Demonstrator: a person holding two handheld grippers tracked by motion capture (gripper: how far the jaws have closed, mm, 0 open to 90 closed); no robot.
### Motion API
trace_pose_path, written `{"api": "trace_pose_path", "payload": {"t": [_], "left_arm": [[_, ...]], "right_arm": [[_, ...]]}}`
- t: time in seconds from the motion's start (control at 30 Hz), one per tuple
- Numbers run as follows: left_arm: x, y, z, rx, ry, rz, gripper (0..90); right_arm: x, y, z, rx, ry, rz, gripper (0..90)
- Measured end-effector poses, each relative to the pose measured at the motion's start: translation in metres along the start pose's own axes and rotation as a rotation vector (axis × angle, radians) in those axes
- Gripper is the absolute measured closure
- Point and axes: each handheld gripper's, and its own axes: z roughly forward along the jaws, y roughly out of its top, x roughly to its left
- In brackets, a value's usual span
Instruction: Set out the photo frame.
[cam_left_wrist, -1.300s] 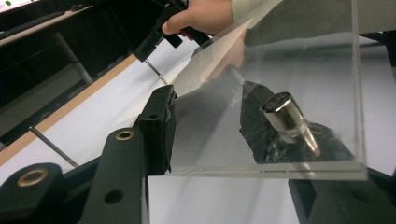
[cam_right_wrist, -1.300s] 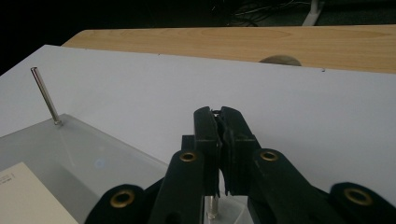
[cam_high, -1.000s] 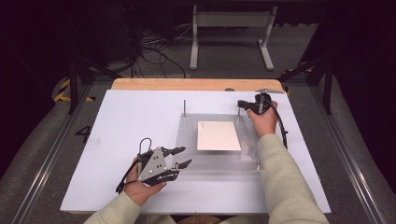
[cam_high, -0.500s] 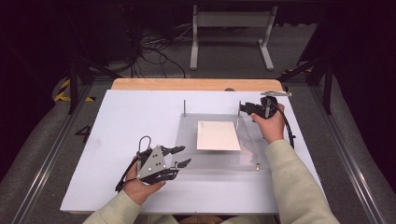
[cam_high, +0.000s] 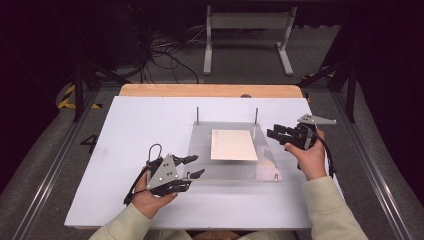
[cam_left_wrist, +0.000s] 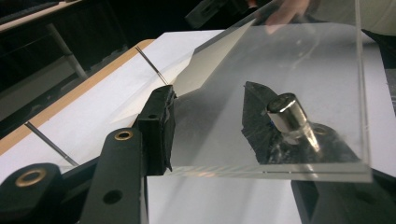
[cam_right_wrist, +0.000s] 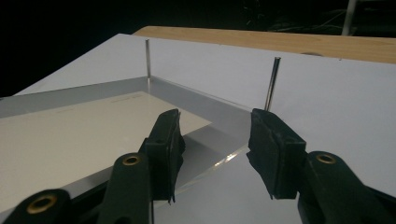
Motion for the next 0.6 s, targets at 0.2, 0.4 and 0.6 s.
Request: {"api": "trace_pose_path", "payload": {"t": [0.2,0.4,0.6], "left_arm": [[0.0,0.001,0.0,0.004,0.0,0.001,53.3],[0.0,0.001,0.0,0.006,0.001,0.0,53.3],[0.0,0.002,-0.001,0.013,0.002,-0.011,52.5]], "right_arm": [[0.017,-0.004,-0.024,0.018,0.031,-0.083,49.9],[0.025,-0.005,-0.038,0.012,0.046,-0.121,47.9],[0.041,-0.014,-0.051,0.03,0.106,-0.228,45.2]]}}
